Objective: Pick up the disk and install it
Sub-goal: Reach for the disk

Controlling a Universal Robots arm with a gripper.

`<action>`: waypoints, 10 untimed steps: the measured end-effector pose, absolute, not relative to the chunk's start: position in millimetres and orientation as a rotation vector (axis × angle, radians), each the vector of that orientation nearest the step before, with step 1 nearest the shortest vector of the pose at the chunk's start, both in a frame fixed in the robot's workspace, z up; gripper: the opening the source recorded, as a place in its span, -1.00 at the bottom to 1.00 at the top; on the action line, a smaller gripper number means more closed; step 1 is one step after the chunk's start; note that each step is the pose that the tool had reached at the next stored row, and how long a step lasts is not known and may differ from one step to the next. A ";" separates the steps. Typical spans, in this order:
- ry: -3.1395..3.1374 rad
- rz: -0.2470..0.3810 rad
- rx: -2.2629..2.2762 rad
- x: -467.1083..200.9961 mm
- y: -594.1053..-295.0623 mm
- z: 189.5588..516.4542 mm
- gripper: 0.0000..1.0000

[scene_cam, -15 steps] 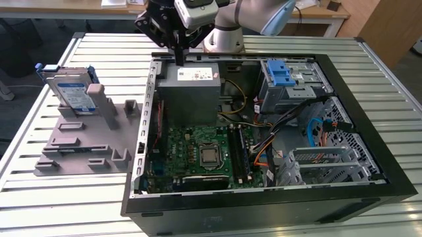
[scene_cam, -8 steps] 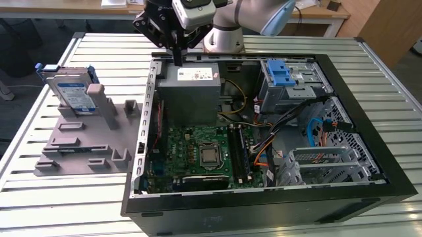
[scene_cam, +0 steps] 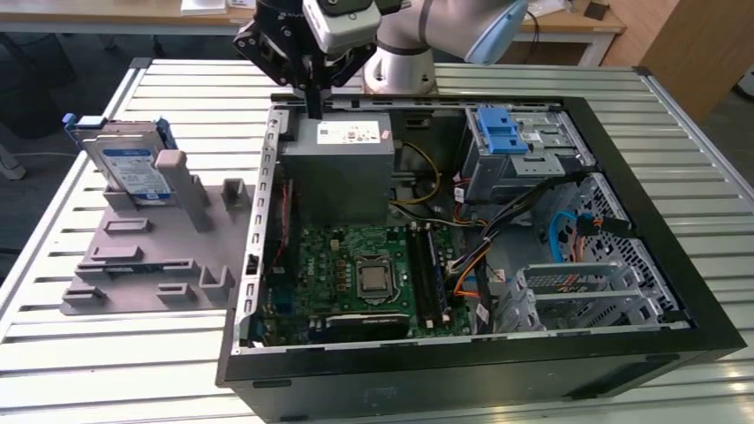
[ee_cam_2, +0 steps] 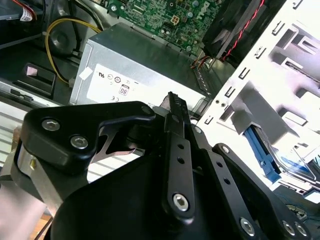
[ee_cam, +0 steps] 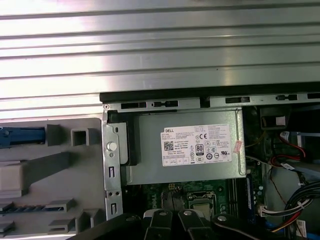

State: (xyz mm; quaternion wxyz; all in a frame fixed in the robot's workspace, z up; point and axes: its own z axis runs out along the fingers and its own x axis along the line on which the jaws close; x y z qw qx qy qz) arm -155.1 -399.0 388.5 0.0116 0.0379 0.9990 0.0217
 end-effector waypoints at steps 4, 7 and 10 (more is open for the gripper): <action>3.116 0.068 0.118 -156.8 -398.9 388.1 -0.79; 3.116 0.068 0.118 -157.9 -398.9 387.8 -0.79; 3.117 0.067 0.118 -159.2 -398.9 387.4 -0.79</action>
